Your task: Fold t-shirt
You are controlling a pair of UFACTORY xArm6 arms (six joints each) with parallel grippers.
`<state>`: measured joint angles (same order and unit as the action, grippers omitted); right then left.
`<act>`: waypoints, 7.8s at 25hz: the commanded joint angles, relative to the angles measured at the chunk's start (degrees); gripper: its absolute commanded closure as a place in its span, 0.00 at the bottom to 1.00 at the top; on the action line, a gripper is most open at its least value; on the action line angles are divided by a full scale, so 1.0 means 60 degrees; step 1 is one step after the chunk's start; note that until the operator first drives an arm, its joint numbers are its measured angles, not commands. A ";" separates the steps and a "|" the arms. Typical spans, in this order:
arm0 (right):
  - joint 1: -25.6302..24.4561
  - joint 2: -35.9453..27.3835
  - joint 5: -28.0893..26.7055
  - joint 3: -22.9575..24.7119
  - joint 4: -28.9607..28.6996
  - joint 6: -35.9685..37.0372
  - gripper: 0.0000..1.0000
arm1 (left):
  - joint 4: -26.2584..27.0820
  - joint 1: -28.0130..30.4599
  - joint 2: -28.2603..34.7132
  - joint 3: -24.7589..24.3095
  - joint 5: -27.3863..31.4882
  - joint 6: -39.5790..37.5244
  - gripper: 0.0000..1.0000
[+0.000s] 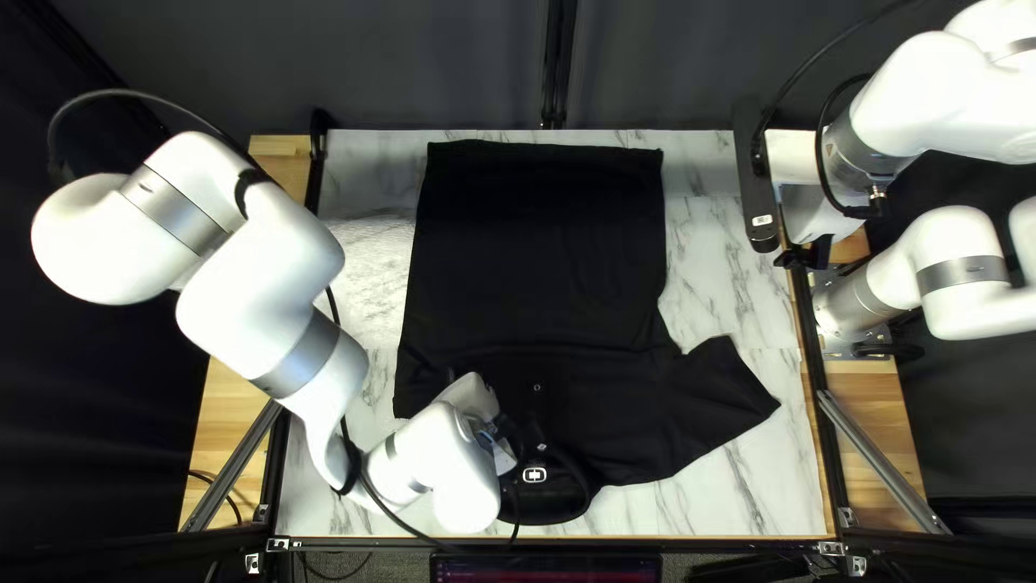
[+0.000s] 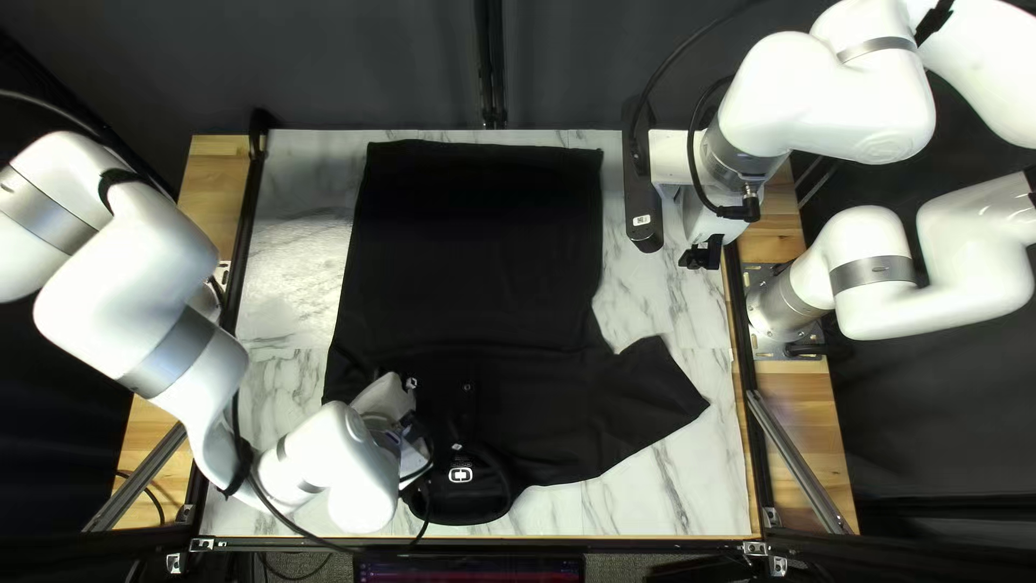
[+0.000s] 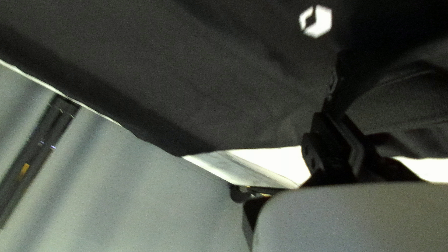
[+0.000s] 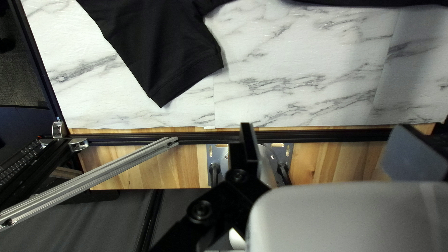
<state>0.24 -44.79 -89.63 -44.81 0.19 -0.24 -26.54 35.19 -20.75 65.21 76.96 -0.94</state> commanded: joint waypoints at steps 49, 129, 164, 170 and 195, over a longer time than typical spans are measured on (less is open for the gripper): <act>0.0000 0.0000 0.0000 0.0000 0.0000 0.0000 0.00 | -0.0001 0.1785 0.2423 -0.3805 -0.3099 -0.2834 0.00; 0.0000 0.0000 0.0000 0.0000 0.0000 0.0000 0.00 | -0.0666 0.0831 0.3258 -0.3727 -0.2801 -0.1566 1.00; 0.0000 0.0000 0.0000 0.0000 0.0000 0.0000 0.00 | -0.1503 -0.0647 0.1327 -0.2515 -0.4786 -0.1430 0.00; 0.0000 0.0000 0.0000 0.0000 0.0000 0.0000 0.00 | -0.1642 -0.1618 0.1032 -0.1946 -0.5183 -0.0331 0.00; 0.0000 0.0000 0.0000 0.0000 0.0000 0.0000 0.00 | -0.2705 -0.2585 0.2939 -0.4287 -0.5651 -0.1775 0.00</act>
<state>0.24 -44.79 -89.63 -44.81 0.19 -0.24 -42.12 20.10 -2.63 39.11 44.52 -10.64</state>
